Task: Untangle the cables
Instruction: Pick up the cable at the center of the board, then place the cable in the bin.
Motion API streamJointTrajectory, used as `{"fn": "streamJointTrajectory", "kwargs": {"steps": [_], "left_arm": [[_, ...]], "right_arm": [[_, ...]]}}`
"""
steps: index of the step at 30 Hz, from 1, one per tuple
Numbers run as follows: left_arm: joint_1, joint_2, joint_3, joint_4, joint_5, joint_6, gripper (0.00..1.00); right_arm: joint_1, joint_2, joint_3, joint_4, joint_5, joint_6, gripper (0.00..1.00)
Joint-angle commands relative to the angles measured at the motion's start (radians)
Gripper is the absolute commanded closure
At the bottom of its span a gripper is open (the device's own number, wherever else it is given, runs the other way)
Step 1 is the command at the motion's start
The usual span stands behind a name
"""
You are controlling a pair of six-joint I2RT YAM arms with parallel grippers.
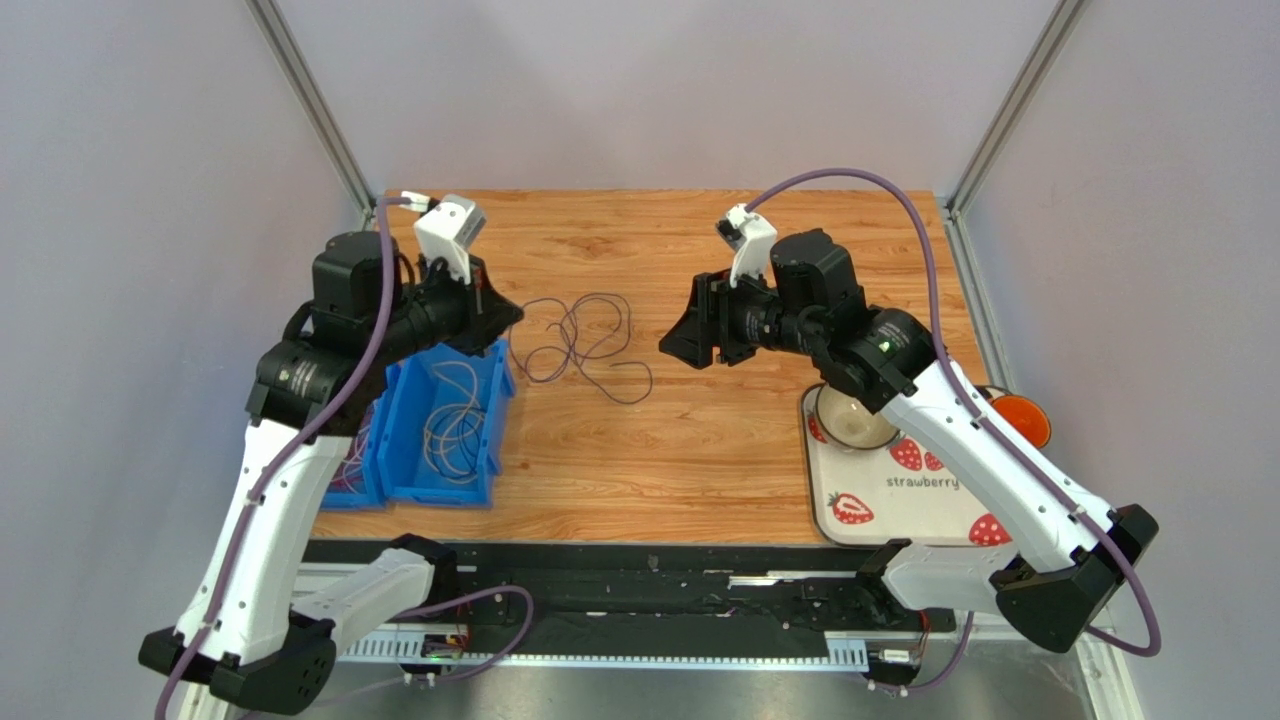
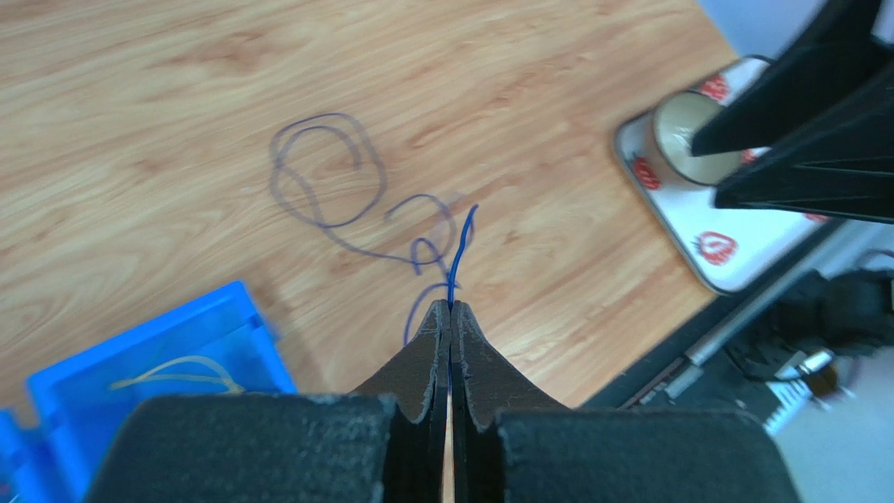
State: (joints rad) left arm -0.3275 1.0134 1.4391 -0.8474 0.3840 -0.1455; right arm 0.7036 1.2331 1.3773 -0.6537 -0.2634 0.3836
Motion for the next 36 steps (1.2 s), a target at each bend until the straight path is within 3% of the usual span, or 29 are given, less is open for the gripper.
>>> {"fn": "streamJointTrajectory", "kwargs": {"steps": [1, 17, 32, 33, 34, 36], "left_arm": [[-0.002, -0.073, 0.027, -0.090, -0.270, 0.015, 1.00], [0.002, -0.188, -0.104, -0.133, -0.770, -0.023, 1.00], [0.117, -0.182, -0.201, -0.091, -0.775, -0.032, 1.00], [0.119, -0.171, -0.206, -0.091, -0.771, -0.032, 0.97], [0.119, -0.164, -0.203, -0.099, -0.775, -0.037, 0.70], [0.119, -0.138, -0.194, -0.122, -0.780, -0.054, 0.40]], "right_arm": [[0.002, -0.035, 0.009, 0.003, 0.039, -0.006, 0.46], [0.000, -0.029, -0.026, 0.005, 0.023, 0.014, 0.47], [0.002, -0.021, -0.049, 0.009, 0.018, 0.015, 0.48], [0.002, -0.020, -0.049, 0.009, 0.018, 0.015, 0.48], [0.000, -0.020, -0.050, 0.011, 0.016, 0.015, 0.49], [0.002, -0.017, -0.052, 0.009, 0.016, 0.017, 0.49]]}}
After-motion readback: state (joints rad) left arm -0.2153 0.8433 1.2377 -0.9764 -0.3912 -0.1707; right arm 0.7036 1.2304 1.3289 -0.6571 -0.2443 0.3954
